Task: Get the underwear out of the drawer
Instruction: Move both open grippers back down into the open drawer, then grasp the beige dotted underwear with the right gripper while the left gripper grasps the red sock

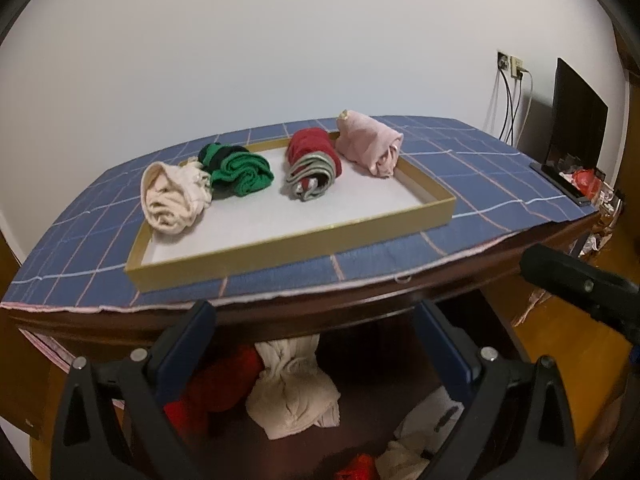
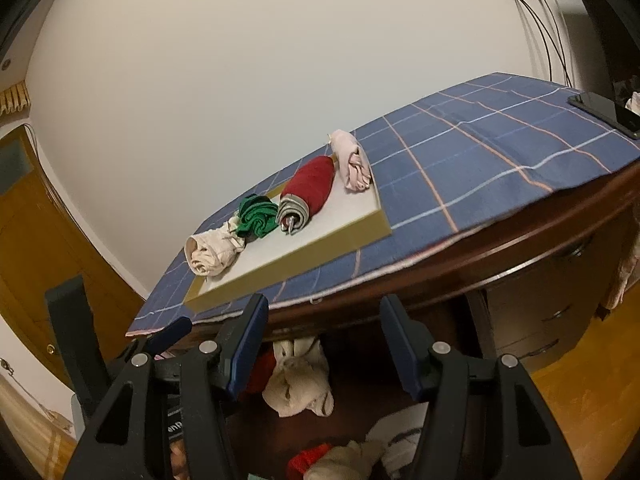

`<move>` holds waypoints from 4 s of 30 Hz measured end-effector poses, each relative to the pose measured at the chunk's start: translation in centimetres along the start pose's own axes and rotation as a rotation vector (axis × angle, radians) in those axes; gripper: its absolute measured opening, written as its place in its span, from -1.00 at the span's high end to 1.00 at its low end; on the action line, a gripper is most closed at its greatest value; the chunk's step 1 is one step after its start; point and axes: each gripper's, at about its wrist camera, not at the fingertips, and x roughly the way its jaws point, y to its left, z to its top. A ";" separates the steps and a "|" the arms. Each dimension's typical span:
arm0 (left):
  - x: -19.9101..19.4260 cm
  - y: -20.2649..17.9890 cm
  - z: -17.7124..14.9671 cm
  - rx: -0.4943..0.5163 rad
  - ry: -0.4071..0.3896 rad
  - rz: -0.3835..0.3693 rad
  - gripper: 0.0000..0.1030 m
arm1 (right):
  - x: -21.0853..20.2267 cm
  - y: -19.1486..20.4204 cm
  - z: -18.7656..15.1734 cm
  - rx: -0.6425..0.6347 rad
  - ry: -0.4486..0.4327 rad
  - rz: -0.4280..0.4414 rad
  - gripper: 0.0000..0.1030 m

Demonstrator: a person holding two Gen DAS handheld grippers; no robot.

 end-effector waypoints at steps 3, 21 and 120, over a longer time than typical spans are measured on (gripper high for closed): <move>-0.4 -0.2 -0.6 0.013 -0.004 -0.001 -0.95 | -0.5 0.0 -0.8 -0.015 -0.001 -0.017 -0.18; -1.0 3.2 -6.6 0.012 0.085 0.025 -0.95 | -1.9 0.1 -5.6 -0.093 0.084 -0.067 -0.18; 14.6 8.1 -8.1 0.397 0.612 -0.022 -0.61 | 18.3 3.1 -10.1 -0.284 0.698 -0.019 -0.31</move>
